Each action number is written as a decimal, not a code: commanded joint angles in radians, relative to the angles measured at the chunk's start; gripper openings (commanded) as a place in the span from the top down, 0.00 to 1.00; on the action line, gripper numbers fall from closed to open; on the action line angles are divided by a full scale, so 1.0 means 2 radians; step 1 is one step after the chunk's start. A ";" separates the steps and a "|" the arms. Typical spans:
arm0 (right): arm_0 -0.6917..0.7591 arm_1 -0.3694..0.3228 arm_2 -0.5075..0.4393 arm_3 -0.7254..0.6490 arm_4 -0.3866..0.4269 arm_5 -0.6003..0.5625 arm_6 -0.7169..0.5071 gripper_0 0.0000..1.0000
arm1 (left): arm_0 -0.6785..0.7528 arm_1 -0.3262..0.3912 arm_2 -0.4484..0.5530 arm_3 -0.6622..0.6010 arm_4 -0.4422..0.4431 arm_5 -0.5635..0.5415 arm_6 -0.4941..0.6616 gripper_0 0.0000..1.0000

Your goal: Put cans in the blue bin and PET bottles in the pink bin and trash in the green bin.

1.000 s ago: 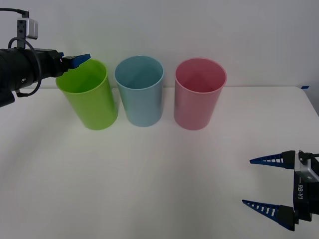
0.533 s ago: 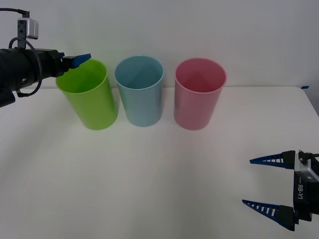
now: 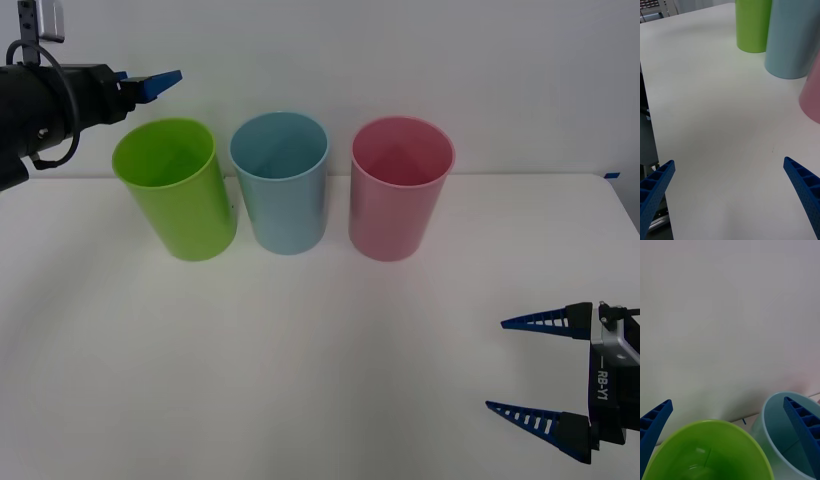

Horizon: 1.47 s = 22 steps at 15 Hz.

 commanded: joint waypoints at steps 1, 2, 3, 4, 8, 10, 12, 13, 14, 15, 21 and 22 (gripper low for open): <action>0.000 0.000 0.000 0.000 0.000 0.000 0.000 0.00 | 0.007 0.000 0.035 0.004 0.020 -0.032 -0.002 0.00; 0.000 0.000 0.000 0.000 0.000 0.000 0.000 0.00 | 0.031 0.000 0.087 0.011 0.039 -0.084 -0.006 0.00; 0.000 0.000 0.000 0.000 0.000 0.000 0.000 0.00 | 0.055 -0.001 0.132 0.013 0.044 -0.121 -0.007 0.00; 0.000 0.000 0.000 0.000 0.000 0.000 0.000 0.00 | 0.071 -0.001 0.157 0.008 0.044 -0.137 -0.008 0.00; 0.000 0.000 0.000 0.000 0.000 0.000 0.000 0.00 | 0.168 -0.002 0.290 -0.021 0.053 -0.215 -0.010 0.00; 0.000 0.000 0.000 0.000 0.000 0.000 0.000 0.00 | 0.233 -0.005 0.352 -0.053 0.049 -0.225 -0.011 0.00; 0.000 0.000 0.000 0.000 0.000 0.000 0.000 0.00 | 0.287 -0.018 0.413 -0.067 0.039 -0.267 -0.014 0.00; 0.000 0.000 0.000 0.000 0.000 0.000 0.000 0.00 | 0.314 -0.029 0.448 -0.075 0.026 -0.288 -0.015 0.00; 0.000 0.000 0.000 0.000 0.000 0.000 0.000 0.00 | 0.339 -0.041 0.477 -0.087 0.010 -0.299 -0.013 0.00; 0.000 0.000 0.000 0.000 0.000 0.000 0.000 0.00 | 0.365 -0.051 0.503 -0.100 -0.004 -0.309 -0.010 0.00; 0.000 0.000 0.000 0.000 0.000 0.000 0.000 0.00 | 0.519 -0.104 0.612 -0.176 -0.044 -0.373 -0.001 0.00; 0.000 0.000 0.000 0.000 0.000 0.000 0.000 0.00 | 0.542 -0.112 0.618 -0.189 -0.045 -0.373 0.000 0.00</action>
